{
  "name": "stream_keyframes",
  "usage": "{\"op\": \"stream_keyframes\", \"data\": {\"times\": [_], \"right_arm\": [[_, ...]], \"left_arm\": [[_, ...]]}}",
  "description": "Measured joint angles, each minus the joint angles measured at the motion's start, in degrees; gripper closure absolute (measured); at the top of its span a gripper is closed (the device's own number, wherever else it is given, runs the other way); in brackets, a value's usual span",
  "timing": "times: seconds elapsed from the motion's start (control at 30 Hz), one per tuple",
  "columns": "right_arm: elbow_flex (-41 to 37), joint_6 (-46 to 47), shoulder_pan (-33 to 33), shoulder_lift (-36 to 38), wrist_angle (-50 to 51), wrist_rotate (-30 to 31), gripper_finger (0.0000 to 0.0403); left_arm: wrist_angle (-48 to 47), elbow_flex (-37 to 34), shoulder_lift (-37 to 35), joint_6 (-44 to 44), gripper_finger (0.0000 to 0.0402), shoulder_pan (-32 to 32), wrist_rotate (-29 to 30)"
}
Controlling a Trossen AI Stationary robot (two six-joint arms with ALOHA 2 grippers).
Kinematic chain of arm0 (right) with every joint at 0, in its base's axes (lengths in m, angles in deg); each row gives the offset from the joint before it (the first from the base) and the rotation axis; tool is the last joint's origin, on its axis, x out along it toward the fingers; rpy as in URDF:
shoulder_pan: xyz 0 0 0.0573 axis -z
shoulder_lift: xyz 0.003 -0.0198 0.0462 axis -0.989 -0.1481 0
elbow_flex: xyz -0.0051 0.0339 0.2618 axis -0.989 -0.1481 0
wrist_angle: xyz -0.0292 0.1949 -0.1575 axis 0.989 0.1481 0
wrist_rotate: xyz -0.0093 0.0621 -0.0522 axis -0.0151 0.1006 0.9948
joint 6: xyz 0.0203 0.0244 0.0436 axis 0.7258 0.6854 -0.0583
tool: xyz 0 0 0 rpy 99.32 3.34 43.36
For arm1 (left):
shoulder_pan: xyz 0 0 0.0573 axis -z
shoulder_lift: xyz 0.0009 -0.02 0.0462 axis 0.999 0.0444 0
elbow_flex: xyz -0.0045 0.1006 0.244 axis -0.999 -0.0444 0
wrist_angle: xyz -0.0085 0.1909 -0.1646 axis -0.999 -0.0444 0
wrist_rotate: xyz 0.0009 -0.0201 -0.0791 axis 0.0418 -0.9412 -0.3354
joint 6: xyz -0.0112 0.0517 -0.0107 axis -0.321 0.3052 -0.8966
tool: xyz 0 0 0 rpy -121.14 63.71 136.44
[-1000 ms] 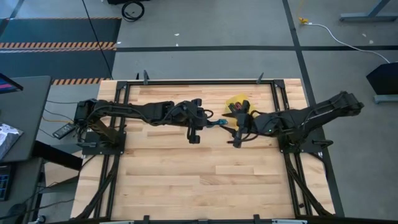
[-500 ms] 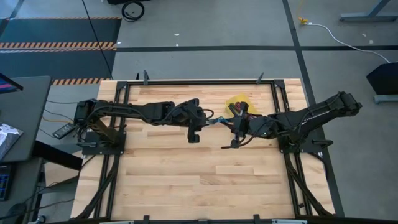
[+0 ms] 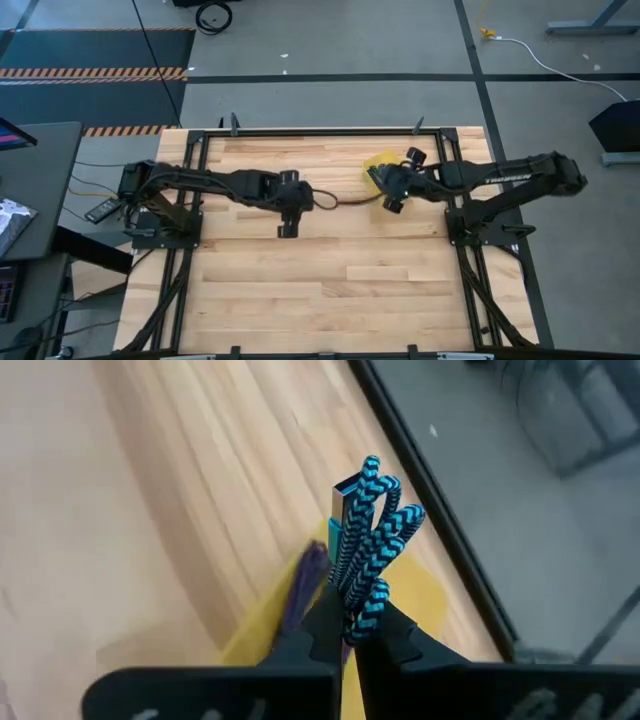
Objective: Pick and place USB-C Cables
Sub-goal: Put the blue and black charger cable into the yellow bin
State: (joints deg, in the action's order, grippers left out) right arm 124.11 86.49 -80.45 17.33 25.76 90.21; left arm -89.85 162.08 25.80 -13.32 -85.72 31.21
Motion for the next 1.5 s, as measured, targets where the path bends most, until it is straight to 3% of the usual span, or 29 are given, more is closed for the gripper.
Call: {"op": "stream_keyframes", "data": {"times": [0.17, 0.37, 0.73, 0.97, 1.2, 1.37, 1.5], "right_arm": [[0.46, 4.39, 5.99, -0.01, 3.45, -3.21, 0.0390], [3.11, 4.32, 11.67, -0.70, 8.49, -13.38, 0.0390], [7.34, 0.26, 15.00, -4.97, 11.24, -18.90, 0.0390], [7.34, -5.32, 15.31, -9.17, 6.36, -12.08, 0.0390], [7.41, -12.96, 14.81, -10.12, 2.99, -10.85, 0.0390], [7.45, -21.26, 12.62, -10.08, 2.62, -3.84, 0.0390], [7.48, -29.41, 10.12, -10.08, 2.17, -2.79, 0.0390]], "left_arm": [[-5.06, 0.00, 0.00, -2.54, 0.0303, 3.46, -0.02], [-6.28, 0.00, 0.00, -4.57, 0.0303, 7.29, -0.04], [-5.18, 0.00, 0.00, -8.69, 0.0303, 11.53, -0.02], [-5.28, 0.00, 0.00, -10.21, 0.0303, 13.97, -0.02], [-5.55, 0.00, -0.02, -10.19, 0.0304, 15.71, 0.77], [-5.79, 0.00, -0.02, -10.36, 0.0304, 15.94, 4.15], [-5.82, 0.00, -0.02, -11.47, 0.0304, 15.92, 4.93]]}}
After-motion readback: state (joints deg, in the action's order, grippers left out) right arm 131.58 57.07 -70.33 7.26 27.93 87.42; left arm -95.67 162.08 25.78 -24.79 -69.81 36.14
